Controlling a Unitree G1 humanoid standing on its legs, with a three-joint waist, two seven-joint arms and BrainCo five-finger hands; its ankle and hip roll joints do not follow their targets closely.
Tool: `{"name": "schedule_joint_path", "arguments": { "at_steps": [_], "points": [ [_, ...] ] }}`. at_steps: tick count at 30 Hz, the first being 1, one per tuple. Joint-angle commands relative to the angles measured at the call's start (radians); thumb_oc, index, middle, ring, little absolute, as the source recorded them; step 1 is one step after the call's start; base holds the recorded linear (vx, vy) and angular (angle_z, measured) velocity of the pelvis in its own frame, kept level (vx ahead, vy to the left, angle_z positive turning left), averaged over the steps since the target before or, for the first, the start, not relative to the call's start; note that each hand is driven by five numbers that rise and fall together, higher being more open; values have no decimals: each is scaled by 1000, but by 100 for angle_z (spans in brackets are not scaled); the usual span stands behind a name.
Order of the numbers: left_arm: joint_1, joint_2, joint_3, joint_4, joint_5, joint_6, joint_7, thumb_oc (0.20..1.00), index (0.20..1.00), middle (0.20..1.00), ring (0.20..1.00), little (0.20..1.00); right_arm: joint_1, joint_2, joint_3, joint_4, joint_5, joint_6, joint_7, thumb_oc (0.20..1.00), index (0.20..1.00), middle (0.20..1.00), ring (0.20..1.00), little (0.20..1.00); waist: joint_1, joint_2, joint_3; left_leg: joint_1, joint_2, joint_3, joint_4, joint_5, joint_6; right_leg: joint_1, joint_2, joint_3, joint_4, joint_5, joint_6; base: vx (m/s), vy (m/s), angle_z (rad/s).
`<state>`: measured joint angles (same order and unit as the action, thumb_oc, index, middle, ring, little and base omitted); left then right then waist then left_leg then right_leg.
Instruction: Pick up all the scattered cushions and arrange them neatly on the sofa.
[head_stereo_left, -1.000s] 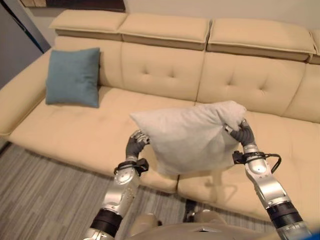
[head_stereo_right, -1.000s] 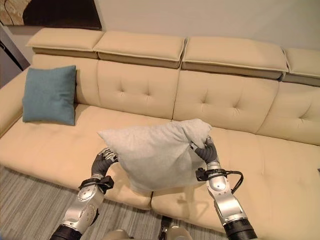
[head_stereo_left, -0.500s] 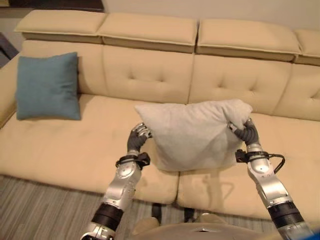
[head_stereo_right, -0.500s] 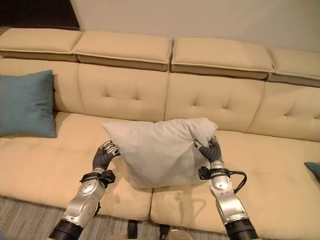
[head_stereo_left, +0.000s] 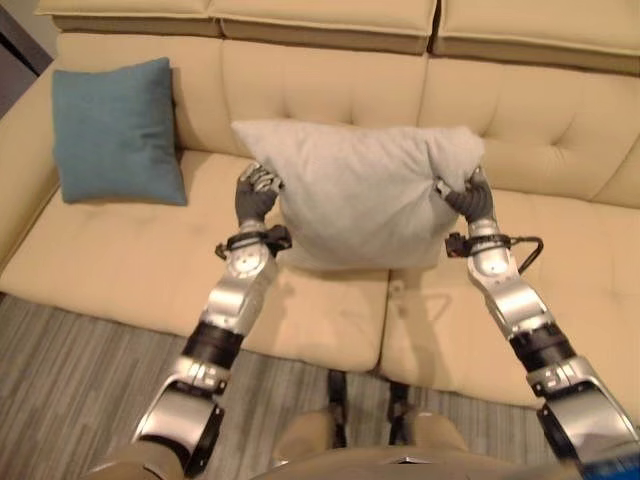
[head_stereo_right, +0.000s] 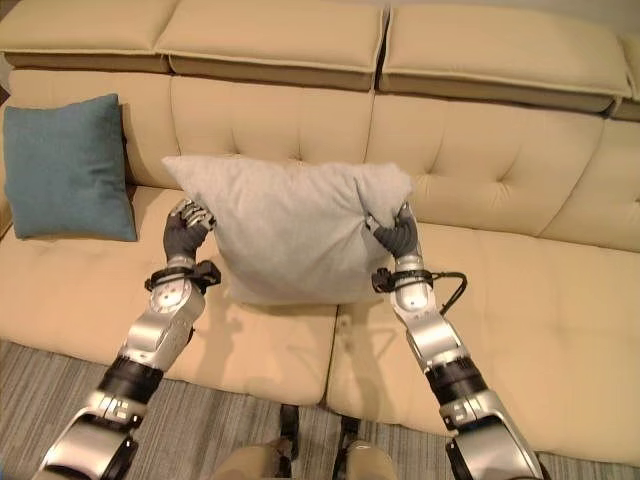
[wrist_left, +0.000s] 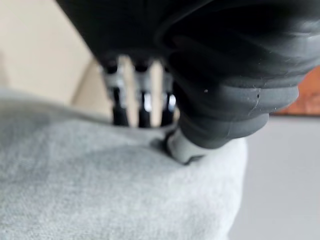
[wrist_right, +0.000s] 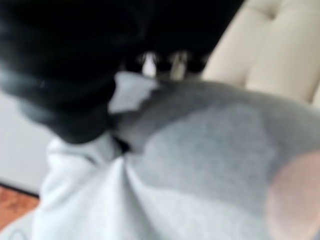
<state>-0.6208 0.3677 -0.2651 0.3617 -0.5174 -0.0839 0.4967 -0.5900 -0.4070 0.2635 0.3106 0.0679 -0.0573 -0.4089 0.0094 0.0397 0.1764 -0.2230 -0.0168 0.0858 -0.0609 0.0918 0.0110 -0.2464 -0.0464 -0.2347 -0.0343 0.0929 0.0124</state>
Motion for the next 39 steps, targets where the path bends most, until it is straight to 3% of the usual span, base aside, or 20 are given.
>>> {"name": "schedule_joint_path", "arguments": {
  "at_steps": [1, 12, 27, 39],
  "points": [
    [-241, 13, -88, -3, 50, -130, 20, 200, 200, 200, 200, 200, -210, 25, 51, -80, 7, -109, -63, 200, 200, 200, 200, 200, -22, -76, -8, -46, 24, 7, 72, -42, -43, -28, -87, 76, -6, 47, 126, -67, -15, 3],
    [-605, 34, -178, 239, -11, -158, 50, 200, 200, 200, 200, 200, -532, -30, 104, 118, 59, -126, -164, 200, 200, 200, 200, 200, -46, -85, -17, -211, 22, -12, 87, -10, -52, -180, -81, 90, -21, 100, 132, -15, -4, -2],
    [-643, 23, -184, 275, -23, -144, 43, 200, 200, 200, 200, 200, -593, -56, 145, 224, 63, -90, -151, 200, 200, 200, 200, 200, -54, -69, 4, -265, 12, -14, 90, -3, -55, -231, -89, 88, -26, 111, 130, 1, -1, 0],
    [-713, 92, -213, 393, 28, -103, 37, 200, 200, 200, 200, 200, -677, -58, 219, 405, 49, -44, -130, 200, 200, 200, 200, 200, -42, -37, 53, -290, 14, -25, 6, 58, -66, -290, -84, 83, -32, 126, 132, 0, -6, -4]
  ]
}}
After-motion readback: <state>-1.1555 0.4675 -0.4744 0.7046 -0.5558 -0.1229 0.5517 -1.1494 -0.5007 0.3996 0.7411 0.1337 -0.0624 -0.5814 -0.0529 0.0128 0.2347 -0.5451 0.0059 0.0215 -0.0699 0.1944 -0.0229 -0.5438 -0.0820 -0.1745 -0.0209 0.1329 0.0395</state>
